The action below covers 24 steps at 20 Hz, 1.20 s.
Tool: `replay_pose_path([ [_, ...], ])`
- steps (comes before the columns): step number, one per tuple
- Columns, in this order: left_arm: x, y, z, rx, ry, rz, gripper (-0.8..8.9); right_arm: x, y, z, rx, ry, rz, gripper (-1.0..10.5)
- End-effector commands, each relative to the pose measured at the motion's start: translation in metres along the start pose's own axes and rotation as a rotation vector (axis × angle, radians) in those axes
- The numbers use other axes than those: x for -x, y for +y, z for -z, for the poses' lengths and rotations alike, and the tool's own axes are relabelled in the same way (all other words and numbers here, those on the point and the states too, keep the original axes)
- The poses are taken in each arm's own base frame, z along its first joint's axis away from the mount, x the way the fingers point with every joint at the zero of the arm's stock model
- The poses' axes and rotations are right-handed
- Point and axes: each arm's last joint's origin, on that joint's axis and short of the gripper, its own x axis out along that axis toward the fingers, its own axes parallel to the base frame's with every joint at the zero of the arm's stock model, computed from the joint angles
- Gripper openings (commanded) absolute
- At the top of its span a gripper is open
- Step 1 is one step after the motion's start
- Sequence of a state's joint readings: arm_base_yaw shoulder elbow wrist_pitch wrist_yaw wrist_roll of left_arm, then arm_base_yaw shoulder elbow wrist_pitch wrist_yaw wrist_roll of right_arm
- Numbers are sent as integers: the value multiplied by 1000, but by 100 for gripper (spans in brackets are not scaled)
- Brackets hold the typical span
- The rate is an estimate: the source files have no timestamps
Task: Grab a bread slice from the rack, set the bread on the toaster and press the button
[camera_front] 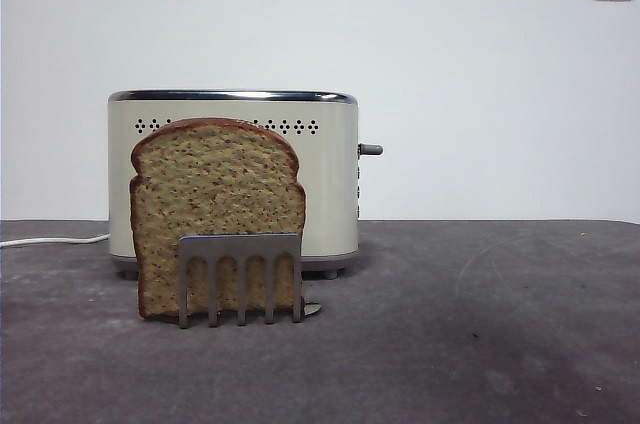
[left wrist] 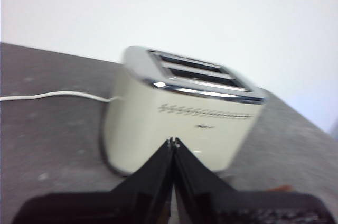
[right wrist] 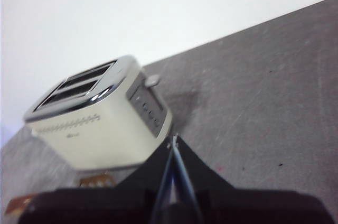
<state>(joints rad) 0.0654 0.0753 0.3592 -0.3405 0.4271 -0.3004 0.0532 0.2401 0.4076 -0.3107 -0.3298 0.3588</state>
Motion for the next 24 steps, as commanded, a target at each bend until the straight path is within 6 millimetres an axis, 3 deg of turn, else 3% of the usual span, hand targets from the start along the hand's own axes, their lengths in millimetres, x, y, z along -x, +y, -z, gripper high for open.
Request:
replay_pose_path([
  [1,4,-9,-15,-61,24,65,-8,1,9,-20,86,49,-30,-12],
  [15,22,-42,-71,-260,204,347,-8,13,51,-108,310,337,-110,-12],
  [24,34,-53,-84,-320,265,376,-8,22,61,-116,317,482,-144,-12],
])
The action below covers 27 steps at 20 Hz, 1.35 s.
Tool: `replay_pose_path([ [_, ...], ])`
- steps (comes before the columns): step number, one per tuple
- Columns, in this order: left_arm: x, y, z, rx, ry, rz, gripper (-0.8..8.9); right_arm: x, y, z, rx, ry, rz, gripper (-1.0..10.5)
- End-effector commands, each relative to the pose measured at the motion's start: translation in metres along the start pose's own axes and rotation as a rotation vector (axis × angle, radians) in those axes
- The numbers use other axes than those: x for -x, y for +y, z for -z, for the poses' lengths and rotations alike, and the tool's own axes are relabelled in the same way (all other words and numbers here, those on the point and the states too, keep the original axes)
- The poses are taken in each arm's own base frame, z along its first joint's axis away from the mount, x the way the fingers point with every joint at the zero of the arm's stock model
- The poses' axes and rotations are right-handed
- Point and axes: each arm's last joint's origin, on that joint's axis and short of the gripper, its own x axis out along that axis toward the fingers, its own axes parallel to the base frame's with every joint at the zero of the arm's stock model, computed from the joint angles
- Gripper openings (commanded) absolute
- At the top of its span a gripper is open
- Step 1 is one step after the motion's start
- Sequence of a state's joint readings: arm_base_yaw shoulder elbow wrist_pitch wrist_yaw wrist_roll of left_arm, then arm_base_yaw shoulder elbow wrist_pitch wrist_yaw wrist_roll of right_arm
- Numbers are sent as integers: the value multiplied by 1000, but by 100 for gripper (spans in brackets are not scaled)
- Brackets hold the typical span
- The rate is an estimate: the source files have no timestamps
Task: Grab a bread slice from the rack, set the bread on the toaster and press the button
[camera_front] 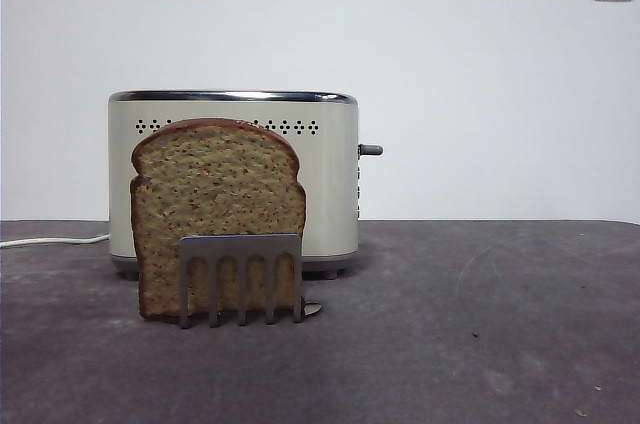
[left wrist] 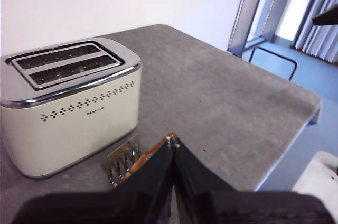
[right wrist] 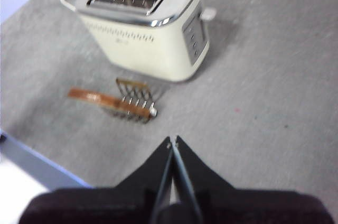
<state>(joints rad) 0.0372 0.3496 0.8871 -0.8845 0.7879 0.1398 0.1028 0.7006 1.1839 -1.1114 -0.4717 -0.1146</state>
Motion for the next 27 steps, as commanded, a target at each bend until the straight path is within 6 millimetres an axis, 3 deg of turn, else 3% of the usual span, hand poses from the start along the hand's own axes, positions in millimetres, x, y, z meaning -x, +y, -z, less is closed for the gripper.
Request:
replay_pose_path([
  [1,1,-1,-1,-53,-2,3,-6,-1,1,0,28,10,-13,-12],
  [5,1,-1,-1,-53,-2,3,6,-1,1,1,29,15,-18,-12],
  [6,1,-1,-1,-53,-3,3,50,-1,1,1,29,15,-18,-12],
  [9,1,0,-2,-60,-4,-10,420,-1,2,1,29,15,-18,-12],
  [10,0,0,-3,-70,-7,-17,491,-1,2,1,29,15,-18,-12],
  [14,-4,2,-10,-115,-6,32,503,-1,1,1,29,16,-18,-11],
  [19,-25,13,-32,-189,76,105,503,-2,1,0,27,20,-19,-12],
  [23,-54,21,-52,-247,188,157,503,-4,0,0,23,27,-19,-12],
  [27,-95,25,-63,-330,335,177,503,-8,-2,-2,16,42,-22,-12],
])
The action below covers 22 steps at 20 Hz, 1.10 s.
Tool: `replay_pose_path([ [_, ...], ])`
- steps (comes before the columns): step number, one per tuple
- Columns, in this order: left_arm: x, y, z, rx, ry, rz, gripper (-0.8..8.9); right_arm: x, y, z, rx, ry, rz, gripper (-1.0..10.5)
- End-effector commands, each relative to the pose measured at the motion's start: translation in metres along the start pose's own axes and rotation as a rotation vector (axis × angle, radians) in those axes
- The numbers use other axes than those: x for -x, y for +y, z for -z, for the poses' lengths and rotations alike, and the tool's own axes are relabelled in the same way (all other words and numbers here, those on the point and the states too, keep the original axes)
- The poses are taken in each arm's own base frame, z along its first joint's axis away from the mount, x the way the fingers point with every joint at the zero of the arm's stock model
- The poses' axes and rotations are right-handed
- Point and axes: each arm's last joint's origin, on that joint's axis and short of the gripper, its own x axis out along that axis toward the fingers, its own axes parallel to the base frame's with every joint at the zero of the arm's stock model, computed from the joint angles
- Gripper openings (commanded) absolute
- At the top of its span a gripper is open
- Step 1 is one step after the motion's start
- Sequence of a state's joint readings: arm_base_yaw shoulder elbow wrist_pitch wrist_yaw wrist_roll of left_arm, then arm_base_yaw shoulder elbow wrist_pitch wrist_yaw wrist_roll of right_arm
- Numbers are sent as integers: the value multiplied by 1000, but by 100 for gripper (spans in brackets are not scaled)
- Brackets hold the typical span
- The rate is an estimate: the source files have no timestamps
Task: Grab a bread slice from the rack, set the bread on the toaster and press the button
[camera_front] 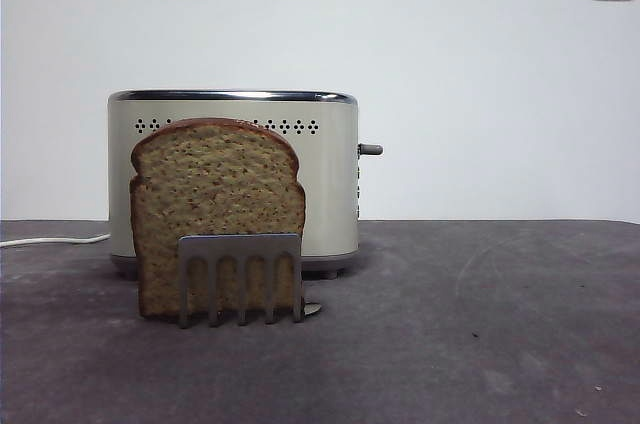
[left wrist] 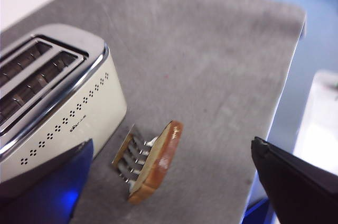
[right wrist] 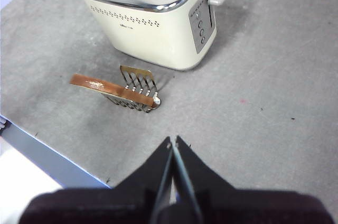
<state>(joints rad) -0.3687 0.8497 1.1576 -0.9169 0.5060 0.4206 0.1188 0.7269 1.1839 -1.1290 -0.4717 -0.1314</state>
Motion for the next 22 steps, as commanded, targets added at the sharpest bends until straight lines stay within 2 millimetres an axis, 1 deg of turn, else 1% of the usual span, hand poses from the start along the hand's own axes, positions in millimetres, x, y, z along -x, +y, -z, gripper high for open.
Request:
replay_pose_path([
  [1,-25,5,-7,-79,97,14,503,-2,-1,-1,9,4,-4,-12],
  [4,-58,4,-11,-163,208,30,503,-5,-3,-3,11,16,-5,-12],
  [7,-96,-2,-9,-265,341,35,503,-10,-5,-5,5,34,-8,-11],
  [9,-117,-5,-8,-325,397,30,503,-12,-6,-5,1,40,-9,-12],
  [12,-146,-6,-5,-350,438,56,503,-13,-7,-6,0,44,-9,-11],
  [16,-176,-1,6,-366,524,80,503,-13,-7,-6,0,43,-9,-11],
  [20,-194,1,16,-357,583,102,495,-13,-7,-6,0,43,-9,-11],
  [21,-196,1,16,-357,585,103,442,-13,-7,-6,0,43,-9,-11],
  [22,-197,1,16,-357,580,103,333,-13,-7,-6,0,43,-9,-11],
])
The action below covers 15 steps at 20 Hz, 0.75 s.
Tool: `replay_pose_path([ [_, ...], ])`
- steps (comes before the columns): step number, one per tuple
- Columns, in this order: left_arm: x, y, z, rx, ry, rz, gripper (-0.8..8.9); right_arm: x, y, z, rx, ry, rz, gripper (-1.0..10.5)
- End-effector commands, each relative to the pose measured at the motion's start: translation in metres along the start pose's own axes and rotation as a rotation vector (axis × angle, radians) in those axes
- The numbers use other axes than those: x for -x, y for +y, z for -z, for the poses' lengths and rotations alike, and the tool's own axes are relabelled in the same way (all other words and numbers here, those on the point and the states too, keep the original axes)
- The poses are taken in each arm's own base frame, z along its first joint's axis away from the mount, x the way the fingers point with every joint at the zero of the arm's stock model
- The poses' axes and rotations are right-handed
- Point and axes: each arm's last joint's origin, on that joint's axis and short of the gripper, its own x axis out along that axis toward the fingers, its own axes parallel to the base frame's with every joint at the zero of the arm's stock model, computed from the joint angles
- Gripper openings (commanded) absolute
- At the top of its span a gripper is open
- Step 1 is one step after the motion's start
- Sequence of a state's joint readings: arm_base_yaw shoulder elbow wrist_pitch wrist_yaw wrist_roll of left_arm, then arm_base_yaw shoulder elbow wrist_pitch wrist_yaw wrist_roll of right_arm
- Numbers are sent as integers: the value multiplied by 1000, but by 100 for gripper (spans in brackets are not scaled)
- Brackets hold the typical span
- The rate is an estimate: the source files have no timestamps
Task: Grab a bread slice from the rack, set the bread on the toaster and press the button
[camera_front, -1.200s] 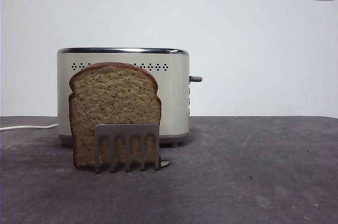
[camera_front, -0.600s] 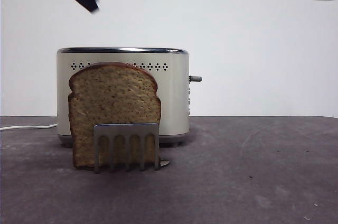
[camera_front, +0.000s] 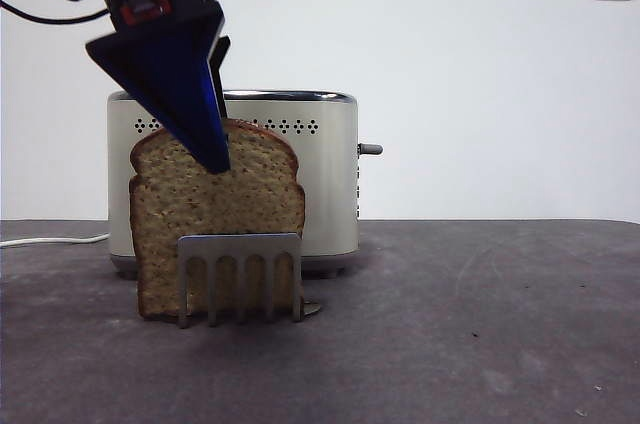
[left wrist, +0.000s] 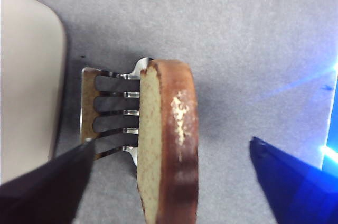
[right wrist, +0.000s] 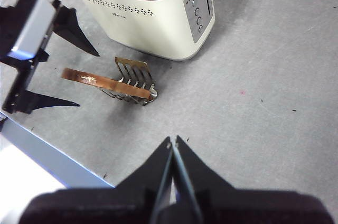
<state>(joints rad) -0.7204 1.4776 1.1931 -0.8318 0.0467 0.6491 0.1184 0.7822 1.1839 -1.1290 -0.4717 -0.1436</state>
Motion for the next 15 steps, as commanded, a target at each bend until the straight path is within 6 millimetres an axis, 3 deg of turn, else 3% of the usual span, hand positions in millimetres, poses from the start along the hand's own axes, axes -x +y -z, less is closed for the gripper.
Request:
replay_pose_path([
  [1,-2,1,-2,-12,-15,-2,211,0,1,0,13,-5,-2,-11],
  [3,-2,0,-2,-8,-14,1,0,0,1,0,13,-6,-2,-11],
  [15,0,0,-1,-4,-6,10,-9,0,0,0,13,-5,-2,-11],
])
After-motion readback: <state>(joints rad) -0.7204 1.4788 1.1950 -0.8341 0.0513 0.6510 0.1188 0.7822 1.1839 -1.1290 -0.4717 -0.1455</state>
